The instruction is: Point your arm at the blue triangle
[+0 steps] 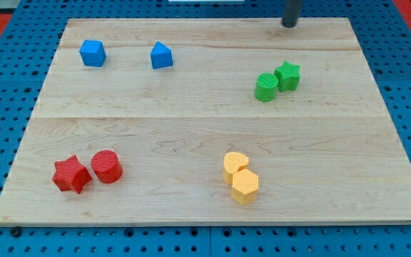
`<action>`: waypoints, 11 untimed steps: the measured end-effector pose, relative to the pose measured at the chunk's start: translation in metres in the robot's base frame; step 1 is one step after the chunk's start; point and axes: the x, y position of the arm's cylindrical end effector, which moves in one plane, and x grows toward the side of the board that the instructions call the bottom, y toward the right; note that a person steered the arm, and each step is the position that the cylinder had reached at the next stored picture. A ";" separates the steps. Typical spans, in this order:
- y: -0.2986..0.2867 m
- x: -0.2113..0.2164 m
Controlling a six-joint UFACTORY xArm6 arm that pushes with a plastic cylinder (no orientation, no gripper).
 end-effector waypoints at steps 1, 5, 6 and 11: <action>-0.084 -0.002; -0.204 0.029; -0.212 0.033; -0.150 0.064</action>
